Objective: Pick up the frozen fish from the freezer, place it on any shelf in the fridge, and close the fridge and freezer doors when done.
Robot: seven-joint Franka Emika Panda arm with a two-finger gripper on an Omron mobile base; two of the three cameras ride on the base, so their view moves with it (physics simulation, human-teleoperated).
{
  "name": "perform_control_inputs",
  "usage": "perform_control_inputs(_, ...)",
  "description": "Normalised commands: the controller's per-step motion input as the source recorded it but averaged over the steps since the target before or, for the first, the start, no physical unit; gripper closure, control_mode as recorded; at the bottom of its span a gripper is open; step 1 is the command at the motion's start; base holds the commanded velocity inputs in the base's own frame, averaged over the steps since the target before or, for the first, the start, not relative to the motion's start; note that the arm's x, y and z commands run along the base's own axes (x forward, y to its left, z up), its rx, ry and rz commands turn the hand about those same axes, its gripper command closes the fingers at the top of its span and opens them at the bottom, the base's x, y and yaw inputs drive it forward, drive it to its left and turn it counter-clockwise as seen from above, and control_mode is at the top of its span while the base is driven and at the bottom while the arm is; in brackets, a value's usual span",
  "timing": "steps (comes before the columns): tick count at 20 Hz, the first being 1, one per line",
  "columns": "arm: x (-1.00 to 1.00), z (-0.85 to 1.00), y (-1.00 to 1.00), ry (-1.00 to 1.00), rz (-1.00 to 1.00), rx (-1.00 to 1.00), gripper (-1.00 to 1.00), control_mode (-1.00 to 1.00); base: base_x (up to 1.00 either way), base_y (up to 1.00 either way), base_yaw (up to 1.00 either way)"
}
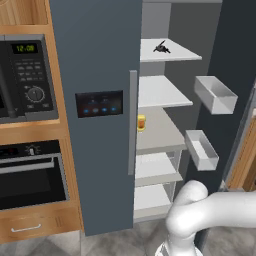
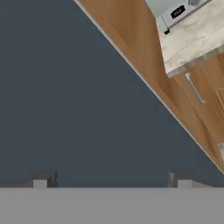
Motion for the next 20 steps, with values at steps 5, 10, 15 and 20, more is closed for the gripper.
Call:
perform_control_inputs(5,0.69,0.0,0.82,-0.05,0.06,0.0,-1.0,-1.0,0.0,0.0,0.0)
perform_control_inputs(10,0.46,0.0,1.0,-0.08,0.05,0.01,-1.0,-1.0,0.0,0.0,0.0)
perform_control_inputs(15,0.47,0.0,1.0,-0.1,0.01,0.03,-1.0,-1.0,0.0,0.0,0.0)
perform_control_inputs(20,0.48,0.0,1.0,-0.14,0.0,0.06,-1.0,-1.0,0.0,0.0,0.0)
